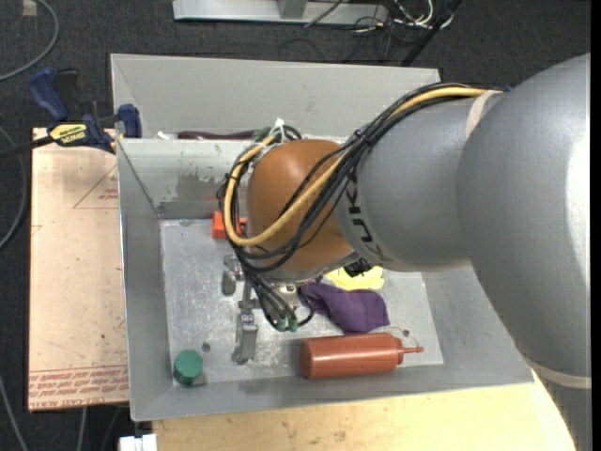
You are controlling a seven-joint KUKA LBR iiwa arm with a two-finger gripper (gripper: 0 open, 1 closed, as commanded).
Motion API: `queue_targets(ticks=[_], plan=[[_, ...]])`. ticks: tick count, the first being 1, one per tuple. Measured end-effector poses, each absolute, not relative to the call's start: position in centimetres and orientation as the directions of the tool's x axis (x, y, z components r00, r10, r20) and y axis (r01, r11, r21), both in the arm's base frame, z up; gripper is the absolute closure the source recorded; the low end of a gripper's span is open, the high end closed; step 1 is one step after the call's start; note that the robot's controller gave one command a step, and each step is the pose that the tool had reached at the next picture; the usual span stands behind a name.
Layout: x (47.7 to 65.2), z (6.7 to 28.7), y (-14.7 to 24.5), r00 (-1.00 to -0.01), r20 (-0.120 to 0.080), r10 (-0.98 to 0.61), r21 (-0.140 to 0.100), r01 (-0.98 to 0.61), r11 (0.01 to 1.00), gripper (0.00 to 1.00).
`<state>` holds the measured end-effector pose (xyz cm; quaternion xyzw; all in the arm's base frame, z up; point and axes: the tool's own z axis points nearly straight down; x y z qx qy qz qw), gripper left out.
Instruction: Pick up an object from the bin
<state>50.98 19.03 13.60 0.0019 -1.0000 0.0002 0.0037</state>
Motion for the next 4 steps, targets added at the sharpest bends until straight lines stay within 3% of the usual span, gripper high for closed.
queue_targets(ticks=[1,2,3,4], plan=[[51.2,14.1,18.9,-1.0,0.0,0.0,0.001,0.0,1.0,0.0],[50.3,10.1,22.3,-0.981,-0.005,-0.196,0.002,-0.196,0.981,0.0],[49.0,10.4,23.7,-0.951,0.003,-0.31,0.002,-0.31,0.951,0.0],[49.0,10.6,24.9,-0.783,-0.005,-0.622,0.0,-0.622,0.783,0.0]])
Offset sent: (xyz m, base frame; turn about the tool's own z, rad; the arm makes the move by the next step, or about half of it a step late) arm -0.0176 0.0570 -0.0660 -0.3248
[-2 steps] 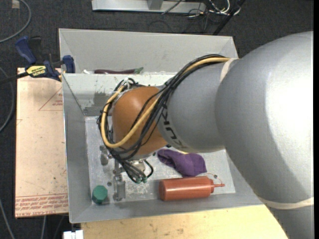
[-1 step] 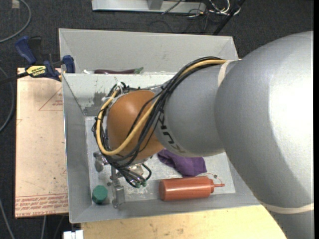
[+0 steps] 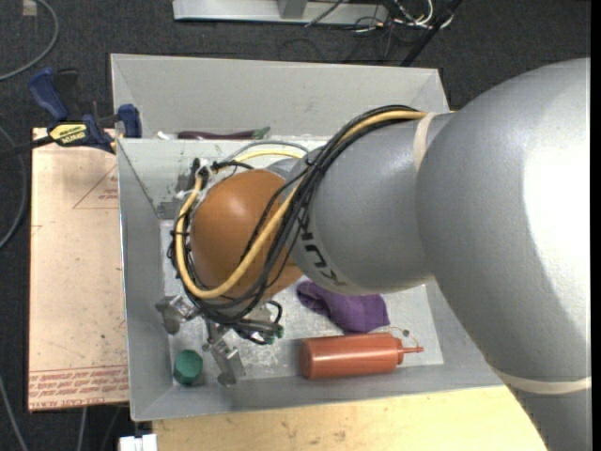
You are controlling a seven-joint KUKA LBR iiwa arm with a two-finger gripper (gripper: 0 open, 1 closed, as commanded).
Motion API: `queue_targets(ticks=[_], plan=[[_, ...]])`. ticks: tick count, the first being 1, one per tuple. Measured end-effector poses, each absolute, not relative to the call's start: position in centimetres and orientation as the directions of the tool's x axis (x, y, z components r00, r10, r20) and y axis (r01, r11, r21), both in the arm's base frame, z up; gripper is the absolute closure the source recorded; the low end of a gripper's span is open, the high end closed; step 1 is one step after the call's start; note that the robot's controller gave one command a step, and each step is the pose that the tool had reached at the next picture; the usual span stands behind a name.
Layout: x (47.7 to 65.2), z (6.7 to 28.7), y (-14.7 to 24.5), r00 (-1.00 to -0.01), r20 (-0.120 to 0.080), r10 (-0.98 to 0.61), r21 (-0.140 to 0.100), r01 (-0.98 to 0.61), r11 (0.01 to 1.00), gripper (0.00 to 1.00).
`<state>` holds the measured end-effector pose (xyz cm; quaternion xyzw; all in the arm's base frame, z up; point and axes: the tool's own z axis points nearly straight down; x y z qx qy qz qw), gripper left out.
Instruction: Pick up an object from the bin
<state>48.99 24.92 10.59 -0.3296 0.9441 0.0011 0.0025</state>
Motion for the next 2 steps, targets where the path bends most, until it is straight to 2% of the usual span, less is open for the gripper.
queue_targets(ticks=[1,2], plan=[[48.34,7.11,24.71,-0.681,-0.002,-0.732,-0.006,-0.732,0.681,0.0],[47.99,7.01,24.75,-0.496,-0.008,-0.868,-0.002,-0.868,0.496,1.0]])
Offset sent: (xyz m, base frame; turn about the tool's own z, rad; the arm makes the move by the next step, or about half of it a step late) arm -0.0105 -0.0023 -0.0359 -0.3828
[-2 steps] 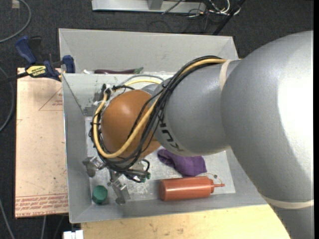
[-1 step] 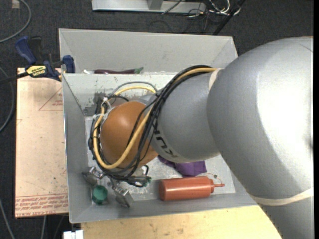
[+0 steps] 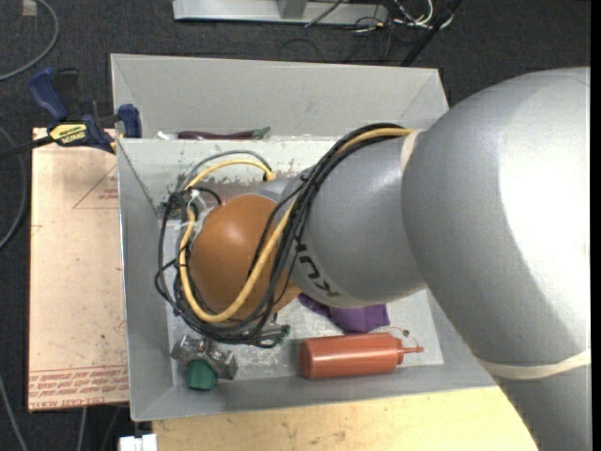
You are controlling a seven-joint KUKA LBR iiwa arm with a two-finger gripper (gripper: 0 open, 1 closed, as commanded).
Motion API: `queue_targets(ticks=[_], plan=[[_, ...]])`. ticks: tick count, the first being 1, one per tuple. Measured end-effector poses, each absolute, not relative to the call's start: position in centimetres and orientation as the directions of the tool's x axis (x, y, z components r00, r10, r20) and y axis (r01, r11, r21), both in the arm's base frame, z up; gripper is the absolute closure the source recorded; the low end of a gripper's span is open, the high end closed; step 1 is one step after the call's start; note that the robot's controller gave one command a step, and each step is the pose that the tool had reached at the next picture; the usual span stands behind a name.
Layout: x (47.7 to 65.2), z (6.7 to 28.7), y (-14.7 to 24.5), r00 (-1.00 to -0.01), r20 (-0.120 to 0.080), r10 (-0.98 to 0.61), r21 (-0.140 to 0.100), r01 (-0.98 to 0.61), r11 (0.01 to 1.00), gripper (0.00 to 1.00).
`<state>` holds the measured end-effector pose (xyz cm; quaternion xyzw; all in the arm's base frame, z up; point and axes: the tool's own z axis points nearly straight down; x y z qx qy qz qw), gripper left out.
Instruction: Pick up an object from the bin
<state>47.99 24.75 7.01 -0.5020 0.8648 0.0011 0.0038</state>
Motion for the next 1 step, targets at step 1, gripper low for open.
queue_targets(ticks=[1], plan=[[47.99,7.01,24.75,-0.497,-0.008,-0.868,-0.001,-0.868,0.497,1.0]])
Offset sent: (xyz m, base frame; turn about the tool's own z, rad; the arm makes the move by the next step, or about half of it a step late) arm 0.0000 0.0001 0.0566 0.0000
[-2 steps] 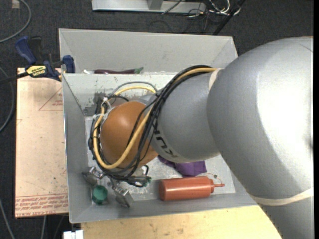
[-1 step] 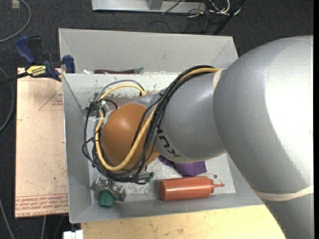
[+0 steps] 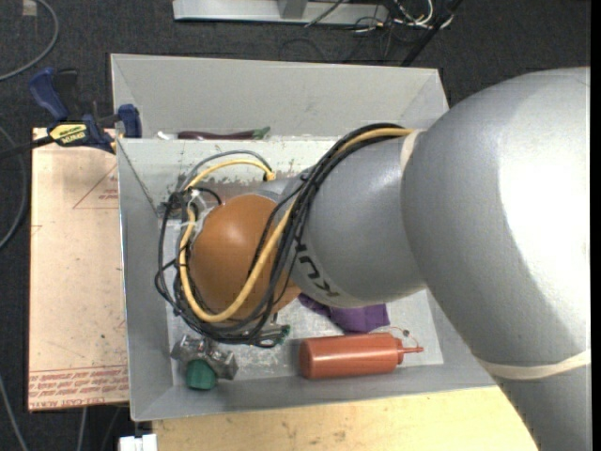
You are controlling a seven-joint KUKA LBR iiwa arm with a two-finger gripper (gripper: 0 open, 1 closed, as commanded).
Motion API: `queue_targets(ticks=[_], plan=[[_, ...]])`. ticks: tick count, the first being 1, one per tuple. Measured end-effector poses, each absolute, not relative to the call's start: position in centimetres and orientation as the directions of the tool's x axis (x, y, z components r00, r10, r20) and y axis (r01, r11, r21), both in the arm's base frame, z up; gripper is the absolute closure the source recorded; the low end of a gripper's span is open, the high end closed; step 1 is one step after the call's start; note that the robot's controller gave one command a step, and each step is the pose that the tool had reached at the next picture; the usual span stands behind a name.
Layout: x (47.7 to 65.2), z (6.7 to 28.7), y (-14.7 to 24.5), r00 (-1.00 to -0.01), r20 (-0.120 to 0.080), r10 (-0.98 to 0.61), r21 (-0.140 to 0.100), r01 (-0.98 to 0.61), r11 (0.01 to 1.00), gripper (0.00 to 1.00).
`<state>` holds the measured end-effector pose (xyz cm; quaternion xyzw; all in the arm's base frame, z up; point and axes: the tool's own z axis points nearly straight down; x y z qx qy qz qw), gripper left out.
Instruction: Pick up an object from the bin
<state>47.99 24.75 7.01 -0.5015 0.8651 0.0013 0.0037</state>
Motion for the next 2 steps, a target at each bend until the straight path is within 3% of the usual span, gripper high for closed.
queue_targets(ticks=[2], plan=[[47.8,8.8,24.7,-0.498,-0.003,-0.867,0.003,-0.867,0.498,1.0]])
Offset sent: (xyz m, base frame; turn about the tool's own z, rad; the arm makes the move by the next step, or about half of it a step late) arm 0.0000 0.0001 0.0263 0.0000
